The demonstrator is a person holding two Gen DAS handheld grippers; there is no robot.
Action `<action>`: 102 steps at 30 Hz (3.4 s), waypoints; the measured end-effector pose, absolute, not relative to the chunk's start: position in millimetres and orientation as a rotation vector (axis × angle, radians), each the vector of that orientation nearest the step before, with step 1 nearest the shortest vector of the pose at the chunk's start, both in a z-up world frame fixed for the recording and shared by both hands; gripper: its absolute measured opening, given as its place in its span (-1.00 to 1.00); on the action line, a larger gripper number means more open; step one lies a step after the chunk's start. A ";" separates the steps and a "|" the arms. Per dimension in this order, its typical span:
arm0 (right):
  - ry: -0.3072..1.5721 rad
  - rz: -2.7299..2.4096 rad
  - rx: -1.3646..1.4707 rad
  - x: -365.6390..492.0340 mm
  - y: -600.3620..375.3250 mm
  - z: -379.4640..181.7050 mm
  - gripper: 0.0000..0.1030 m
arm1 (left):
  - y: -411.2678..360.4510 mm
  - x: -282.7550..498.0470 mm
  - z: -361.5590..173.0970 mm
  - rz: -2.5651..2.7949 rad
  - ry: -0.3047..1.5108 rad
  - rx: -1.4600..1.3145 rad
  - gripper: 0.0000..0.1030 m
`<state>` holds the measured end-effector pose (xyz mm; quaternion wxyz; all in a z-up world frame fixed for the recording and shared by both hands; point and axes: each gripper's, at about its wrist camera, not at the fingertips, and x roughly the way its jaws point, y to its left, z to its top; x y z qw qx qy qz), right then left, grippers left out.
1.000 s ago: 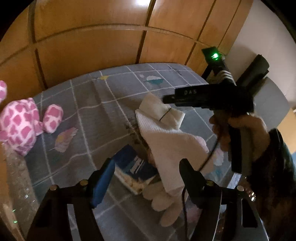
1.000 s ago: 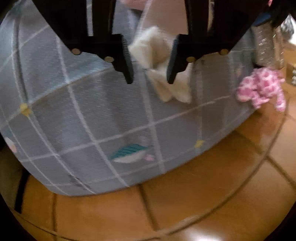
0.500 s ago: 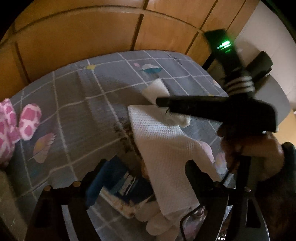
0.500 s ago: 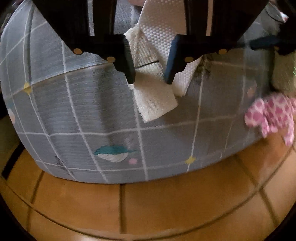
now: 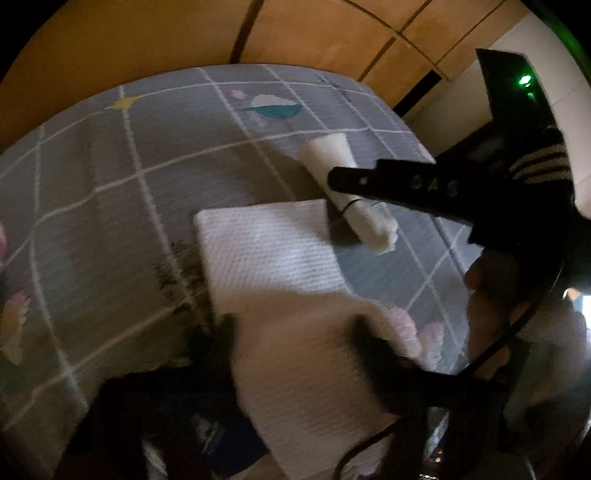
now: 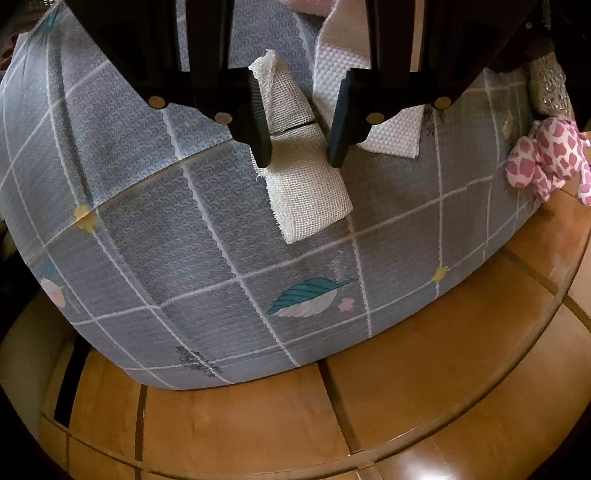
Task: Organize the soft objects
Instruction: 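Grasp the flat white cloth with the left tool while the right tool holds the rolled towel, then carry the white cloth into the tray and open the left tool while the right tool holds the towel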
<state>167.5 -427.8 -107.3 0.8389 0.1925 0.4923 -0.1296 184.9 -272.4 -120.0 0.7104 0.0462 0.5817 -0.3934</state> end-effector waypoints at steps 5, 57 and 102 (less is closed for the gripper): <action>1.050 -0.272 0.380 171.0 -425.8 -109.5 -0.39 | -281.7 179.6 -113.0 -0.933 1.240 0.090 -0.93; 1.082 -0.271 0.295 171.8 -416.4 -111.9 -0.38 | -226.7 210.7 -100.8 -0.889 1.296 -0.208 -0.89; 1.085 -0.314 -0.075 176.4 -371.5 -120.4 -0.36 | 212.8 186.4 56.5 0.048 0.797 -0.214 -0.92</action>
